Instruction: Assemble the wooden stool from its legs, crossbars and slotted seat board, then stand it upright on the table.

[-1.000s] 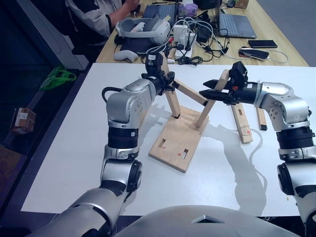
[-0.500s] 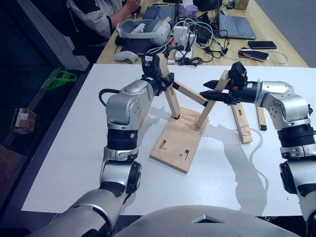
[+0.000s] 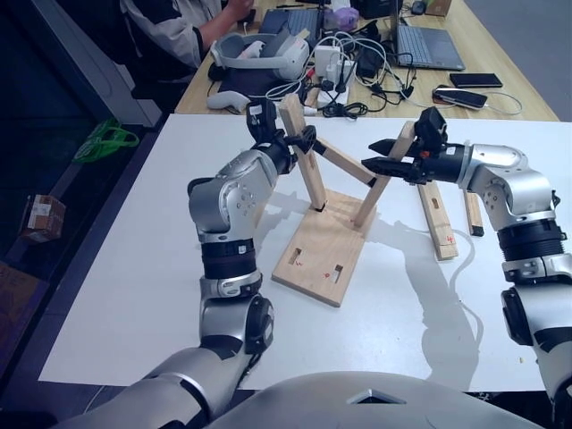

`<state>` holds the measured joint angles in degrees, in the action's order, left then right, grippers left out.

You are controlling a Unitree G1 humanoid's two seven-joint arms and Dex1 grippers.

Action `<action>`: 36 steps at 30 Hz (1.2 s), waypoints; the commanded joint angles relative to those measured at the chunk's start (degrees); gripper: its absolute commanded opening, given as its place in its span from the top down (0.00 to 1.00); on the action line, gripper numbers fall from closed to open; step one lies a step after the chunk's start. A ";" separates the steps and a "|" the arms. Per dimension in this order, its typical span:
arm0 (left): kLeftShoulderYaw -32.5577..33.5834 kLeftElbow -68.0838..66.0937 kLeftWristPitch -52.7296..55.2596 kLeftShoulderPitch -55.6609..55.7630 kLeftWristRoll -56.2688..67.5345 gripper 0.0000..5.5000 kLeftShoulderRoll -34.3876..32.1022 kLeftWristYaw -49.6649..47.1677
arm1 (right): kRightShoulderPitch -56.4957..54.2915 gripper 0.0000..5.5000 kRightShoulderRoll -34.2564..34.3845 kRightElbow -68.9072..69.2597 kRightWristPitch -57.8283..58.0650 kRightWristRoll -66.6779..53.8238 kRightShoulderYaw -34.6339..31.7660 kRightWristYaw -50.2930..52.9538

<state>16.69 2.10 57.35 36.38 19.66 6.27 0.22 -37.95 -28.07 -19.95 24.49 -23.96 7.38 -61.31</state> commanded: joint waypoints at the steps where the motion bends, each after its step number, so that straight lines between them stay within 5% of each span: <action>1: 1.35 -0.24 5.06 0.39 7.90 0.23 8.21 -0.41 | 3.67 0.63 1.82 1.12 2.90 2.73 2.06 2.96; 36: -12.07 -5.91 -9.12 6.24 4.20 0.23 -2.04 3.71 | 4.41 0.63 2.17 1.45 1.33 4.34 4.28 3.63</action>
<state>7.11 -1.94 47.04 43.17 24.62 4.27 2.70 -36.77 -26.89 -17.08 24.29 -23.89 7.54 -57.89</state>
